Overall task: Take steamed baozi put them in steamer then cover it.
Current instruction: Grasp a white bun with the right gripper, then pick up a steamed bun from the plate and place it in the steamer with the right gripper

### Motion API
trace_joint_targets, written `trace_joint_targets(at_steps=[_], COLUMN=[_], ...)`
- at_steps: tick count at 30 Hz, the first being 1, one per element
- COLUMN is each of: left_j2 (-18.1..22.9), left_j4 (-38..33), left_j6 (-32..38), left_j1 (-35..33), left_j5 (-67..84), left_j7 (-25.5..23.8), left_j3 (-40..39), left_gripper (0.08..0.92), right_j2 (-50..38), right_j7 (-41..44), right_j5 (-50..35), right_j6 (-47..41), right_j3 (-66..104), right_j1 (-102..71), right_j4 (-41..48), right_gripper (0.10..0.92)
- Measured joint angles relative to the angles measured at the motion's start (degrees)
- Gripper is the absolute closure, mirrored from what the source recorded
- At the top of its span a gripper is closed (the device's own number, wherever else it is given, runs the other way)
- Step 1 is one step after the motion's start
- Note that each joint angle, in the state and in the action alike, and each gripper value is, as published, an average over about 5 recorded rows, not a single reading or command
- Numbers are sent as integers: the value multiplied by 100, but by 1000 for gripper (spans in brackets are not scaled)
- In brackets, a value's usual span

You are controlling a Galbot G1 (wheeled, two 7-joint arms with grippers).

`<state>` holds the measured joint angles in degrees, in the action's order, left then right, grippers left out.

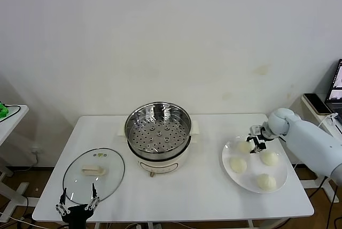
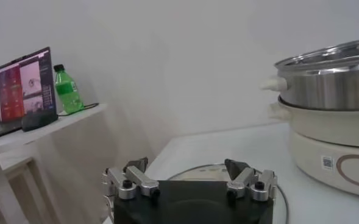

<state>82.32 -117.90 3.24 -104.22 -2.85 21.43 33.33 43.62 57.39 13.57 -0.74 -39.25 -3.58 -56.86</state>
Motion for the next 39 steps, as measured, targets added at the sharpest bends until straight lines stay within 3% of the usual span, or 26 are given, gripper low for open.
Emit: trace_joint_targets(at_steps=[23,39], left_j2=[-39,103], left_j4=[7,96], left_j6=[0,130], left_j1=[-40,-170], left_j5=[75,3], left_j7=[17,10], left_j3=[-41,-63], left_gripper=[177,177], right_j2=[-817,172], right_j7=[9,-104], right_j5=[-581,-1054], right_j6=[145,523], right_j3=[-380,-1300], right_j1=[1129,2667], right_j4=[-1051,-1244], right_gripper=[524,525])
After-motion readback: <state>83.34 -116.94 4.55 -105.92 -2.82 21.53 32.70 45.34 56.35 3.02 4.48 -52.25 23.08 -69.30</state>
